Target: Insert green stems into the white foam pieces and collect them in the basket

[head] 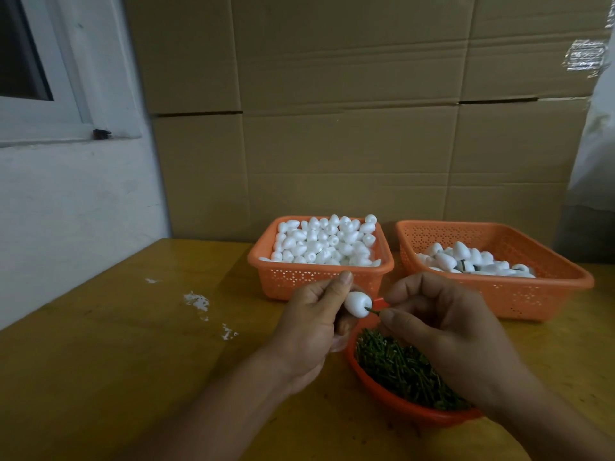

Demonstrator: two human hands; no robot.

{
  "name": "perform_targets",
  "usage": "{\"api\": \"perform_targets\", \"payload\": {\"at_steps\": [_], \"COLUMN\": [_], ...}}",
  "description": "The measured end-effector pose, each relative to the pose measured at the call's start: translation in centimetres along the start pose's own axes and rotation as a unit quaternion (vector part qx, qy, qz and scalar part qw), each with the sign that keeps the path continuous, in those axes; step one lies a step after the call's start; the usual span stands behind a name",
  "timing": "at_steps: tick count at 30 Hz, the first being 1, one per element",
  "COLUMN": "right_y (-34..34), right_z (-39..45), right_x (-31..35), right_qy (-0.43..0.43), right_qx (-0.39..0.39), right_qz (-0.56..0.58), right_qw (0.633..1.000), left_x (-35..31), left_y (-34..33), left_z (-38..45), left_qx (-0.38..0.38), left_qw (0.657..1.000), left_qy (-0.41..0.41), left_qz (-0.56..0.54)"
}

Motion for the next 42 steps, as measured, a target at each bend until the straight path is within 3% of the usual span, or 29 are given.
{"api": "perform_targets", "payload": {"at_steps": [11, 17, 27, 36, 42], "right_y": [-0.9, -0.8, 0.6, 0.2, -0.1], "right_z": [-0.5, -0.6, -0.5, -0.5, -0.6], "right_x": [1.0, 0.4, -0.1, -0.7, -0.3], "right_qy": [0.087, 0.081, 0.053, 0.028, 0.029], "right_qx": [-0.017, -0.036, -0.092, -0.083, -0.082], "right_qz": [-0.116, -0.139, -0.080, -0.085, -0.073], "right_qw": [0.989, 0.986, 0.991, 0.993, 0.994], "left_x": [-0.2, -0.1, 0.1, -0.9, -2.2], "left_y": [0.1, 0.3, -1.3, -0.6, -0.5], "left_z": [-0.1, -0.2, -0.2, -0.3, -0.6], "left_qx": [-0.014, -0.014, 0.097, 0.038, 0.010], "left_qw": [0.999, 1.000, 0.987, 0.998, 0.986], "left_qy": [-0.021, -0.008, 0.022, -0.059, -0.130], "left_qz": [0.024, 0.015, -0.124, -0.007, 0.108]}}
Point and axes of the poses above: each hand's wrist, its own z-axis towards the middle knuckle, its own y-axis out of the back of the hand, x = y × z, the point moved 10 cm from there along z, towards the middle knuckle, and after that the axes turned 11 degrees about z, right-handed, at the moved point
